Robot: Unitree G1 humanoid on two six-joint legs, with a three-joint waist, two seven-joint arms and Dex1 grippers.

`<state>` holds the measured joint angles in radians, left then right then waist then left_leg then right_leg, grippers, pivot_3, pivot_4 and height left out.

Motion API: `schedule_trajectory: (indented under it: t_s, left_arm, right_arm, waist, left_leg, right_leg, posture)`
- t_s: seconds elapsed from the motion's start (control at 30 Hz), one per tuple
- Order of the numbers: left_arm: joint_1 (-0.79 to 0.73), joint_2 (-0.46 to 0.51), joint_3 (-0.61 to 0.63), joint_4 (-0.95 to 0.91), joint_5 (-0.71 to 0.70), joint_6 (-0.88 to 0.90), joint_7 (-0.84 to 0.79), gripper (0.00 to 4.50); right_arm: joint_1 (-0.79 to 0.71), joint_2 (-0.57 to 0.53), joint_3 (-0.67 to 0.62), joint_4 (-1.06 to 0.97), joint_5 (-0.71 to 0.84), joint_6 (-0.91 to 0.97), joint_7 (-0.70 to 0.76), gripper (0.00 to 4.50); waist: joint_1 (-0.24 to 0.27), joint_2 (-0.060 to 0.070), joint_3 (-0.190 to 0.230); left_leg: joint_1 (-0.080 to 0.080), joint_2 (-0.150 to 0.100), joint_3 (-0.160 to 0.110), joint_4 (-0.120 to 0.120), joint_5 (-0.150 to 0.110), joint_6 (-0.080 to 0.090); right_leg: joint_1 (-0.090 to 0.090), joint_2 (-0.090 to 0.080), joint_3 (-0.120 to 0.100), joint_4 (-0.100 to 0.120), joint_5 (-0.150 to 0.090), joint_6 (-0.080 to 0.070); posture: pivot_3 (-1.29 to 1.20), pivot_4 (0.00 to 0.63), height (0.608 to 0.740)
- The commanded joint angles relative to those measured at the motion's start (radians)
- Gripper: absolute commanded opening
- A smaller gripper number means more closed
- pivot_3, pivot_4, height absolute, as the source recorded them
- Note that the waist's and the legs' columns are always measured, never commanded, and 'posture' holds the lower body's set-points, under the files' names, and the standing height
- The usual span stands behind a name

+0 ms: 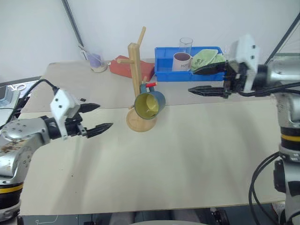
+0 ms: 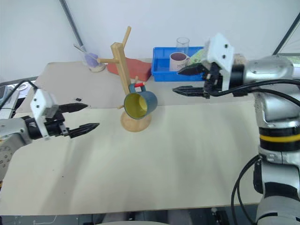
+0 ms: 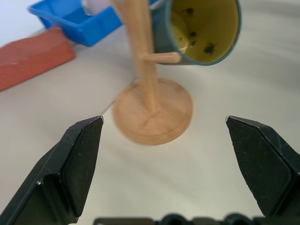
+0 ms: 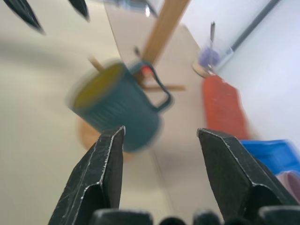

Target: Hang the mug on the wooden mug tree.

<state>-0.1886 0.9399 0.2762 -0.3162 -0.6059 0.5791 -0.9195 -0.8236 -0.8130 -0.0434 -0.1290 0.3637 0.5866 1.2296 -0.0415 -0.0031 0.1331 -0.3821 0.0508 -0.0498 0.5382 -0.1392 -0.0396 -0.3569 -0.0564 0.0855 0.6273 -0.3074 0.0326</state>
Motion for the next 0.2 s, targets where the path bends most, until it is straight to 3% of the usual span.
schedule_trajectory:
  t_s: [0.03,0.2]
  left_arm:
    - [-0.023,0.016,0.067,0.017,-0.022,-0.015,-0.026,4.5]
    - [-0.042,0.012,0.075,0.037,-0.032,-0.016,-0.042,4.5]
  right_arm:
    - [0.054,-0.034,-0.105,-0.154,0.124,0.151,-0.064,2.78]
    - [0.118,-0.058,-0.111,-0.217,0.134,0.152,-0.12,2.78]
  waist:
    - [0.001,-0.001,0.001]
    - [0.0,-0.002,0.001]
  left_leg:
    - [0.0,0.0,0.0,0.0,0.0,-0.001]
    - [-0.002,-0.001,0.002,0.001,-0.001,-0.002]
  right_leg:
    - [0.0,-0.001,0.0,-0.001,0.0,0.0]
    - [-0.002,-0.003,0.0,-0.003,0.0,0.0]
  posture:
    - [0.0,0.15,0.721]
    - [0.0,0.15,0.721]
